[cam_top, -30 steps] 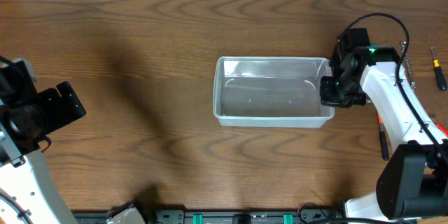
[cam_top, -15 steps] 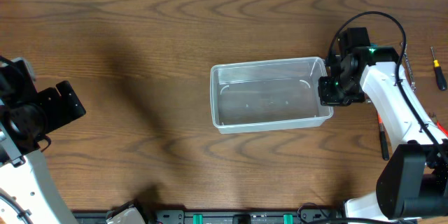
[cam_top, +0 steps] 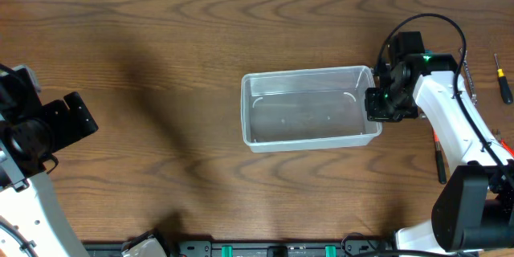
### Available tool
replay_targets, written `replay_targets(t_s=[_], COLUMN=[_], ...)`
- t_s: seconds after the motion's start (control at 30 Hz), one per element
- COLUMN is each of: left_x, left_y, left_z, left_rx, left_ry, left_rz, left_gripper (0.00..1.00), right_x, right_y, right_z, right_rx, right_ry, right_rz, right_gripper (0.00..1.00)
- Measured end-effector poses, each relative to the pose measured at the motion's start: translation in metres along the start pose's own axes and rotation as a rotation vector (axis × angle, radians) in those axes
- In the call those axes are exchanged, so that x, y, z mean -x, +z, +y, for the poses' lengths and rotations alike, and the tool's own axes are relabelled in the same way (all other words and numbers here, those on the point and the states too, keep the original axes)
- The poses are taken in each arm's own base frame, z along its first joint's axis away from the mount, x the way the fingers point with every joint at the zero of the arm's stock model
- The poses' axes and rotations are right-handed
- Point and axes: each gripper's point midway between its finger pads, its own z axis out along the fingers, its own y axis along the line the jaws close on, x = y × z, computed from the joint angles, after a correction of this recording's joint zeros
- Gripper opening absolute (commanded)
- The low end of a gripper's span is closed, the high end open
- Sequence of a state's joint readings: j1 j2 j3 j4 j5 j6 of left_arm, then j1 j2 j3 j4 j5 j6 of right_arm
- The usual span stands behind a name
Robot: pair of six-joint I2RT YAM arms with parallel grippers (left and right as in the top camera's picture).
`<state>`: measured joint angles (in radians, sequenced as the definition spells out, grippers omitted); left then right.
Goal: Pack container
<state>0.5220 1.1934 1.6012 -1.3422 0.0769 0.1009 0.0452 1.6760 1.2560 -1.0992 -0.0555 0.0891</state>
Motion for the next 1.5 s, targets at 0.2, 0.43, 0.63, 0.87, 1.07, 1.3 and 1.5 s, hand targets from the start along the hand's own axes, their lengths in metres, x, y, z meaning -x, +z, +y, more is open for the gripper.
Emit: replay_targets(t_s=[0.2, 0.43, 0.63, 0.87, 1.07, 1.3, 1.5], left_x=[0.0, 0.0001, 0.0, 0.0001, 0.0, 0.0001, 0.0001], left_y=[0.0, 0.0, 0.0, 0.0, 0.0, 0.0, 0.0], left_z=[0.0, 0.0, 0.0, 0.0, 0.0, 0.0001, 0.0], left_rx=[0.0, 0.0, 0.0, 0.0, 0.0, 0.0, 0.0], left_ry=[0.0, 0.0, 0.0, 0.0, 0.0, 0.0, 0.0], left_rz=[0.0, 0.0, 0.0, 0.0, 0.0, 0.0, 0.0], left_gripper=[0.98, 0.98, 0.98, 0.98, 0.98, 0.98, 0.98], right_x=[-0.0012, -0.001, 0.0, 0.0023, 0.0022, 0.0018, 0.0014], right_y=[0.0005, 0.0005, 0.0006, 0.0005, 0.0005, 0.0006, 0.0006], right_z=[0.0, 0.0, 0.0001, 0.0003, 0.0008, 0.0045, 0.0055], right_rx=[0.0, 0.0, 0.001, 0.002, 0.005, 0.026, 0.032], right_ry=[0.038, 0.037, 0.032, 0.007, 0.004, 0.0, -0.003], right_rz=[0.005, 0.003, 0.0, -0.01, -0.01, -0.007, -0.006], right_gripper=[0.01, 0.01, 0.02, 0.02, 0.02, 0.08, 0.2])
